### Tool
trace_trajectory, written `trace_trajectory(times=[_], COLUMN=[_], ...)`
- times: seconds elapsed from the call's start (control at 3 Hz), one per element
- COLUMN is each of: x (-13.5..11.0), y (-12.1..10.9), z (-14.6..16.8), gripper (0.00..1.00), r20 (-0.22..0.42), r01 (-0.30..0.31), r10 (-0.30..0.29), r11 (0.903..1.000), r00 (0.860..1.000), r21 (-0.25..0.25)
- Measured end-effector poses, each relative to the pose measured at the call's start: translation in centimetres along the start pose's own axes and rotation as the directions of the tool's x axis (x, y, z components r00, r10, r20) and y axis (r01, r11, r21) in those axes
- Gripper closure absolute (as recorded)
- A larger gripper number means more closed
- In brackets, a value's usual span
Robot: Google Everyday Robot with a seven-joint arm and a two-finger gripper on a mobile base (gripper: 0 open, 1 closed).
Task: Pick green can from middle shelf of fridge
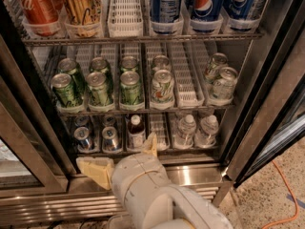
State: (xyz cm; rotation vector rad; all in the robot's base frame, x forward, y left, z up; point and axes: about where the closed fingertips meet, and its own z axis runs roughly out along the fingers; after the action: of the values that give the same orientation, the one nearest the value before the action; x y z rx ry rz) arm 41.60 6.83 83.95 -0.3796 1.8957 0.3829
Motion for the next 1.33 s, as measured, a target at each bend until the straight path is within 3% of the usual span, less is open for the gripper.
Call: trace_trajectory(times=[0.67,1.0,1.33], x=[1.4,1.4,1.4], y=[-0.3,1.7,1.7], z=[0.2,2.7,2.7], gripper=[0.0,0.0,0.0], r20=[0.035,0.083,0.083], r01=[0.005,0.037,0.037], r10=[-0.007,-0.04,-0.04], r11=[0.9989,0.9989,0.9989], r00=[0.999,0.996,0.996], r21=[0.046,0.029,0.029])
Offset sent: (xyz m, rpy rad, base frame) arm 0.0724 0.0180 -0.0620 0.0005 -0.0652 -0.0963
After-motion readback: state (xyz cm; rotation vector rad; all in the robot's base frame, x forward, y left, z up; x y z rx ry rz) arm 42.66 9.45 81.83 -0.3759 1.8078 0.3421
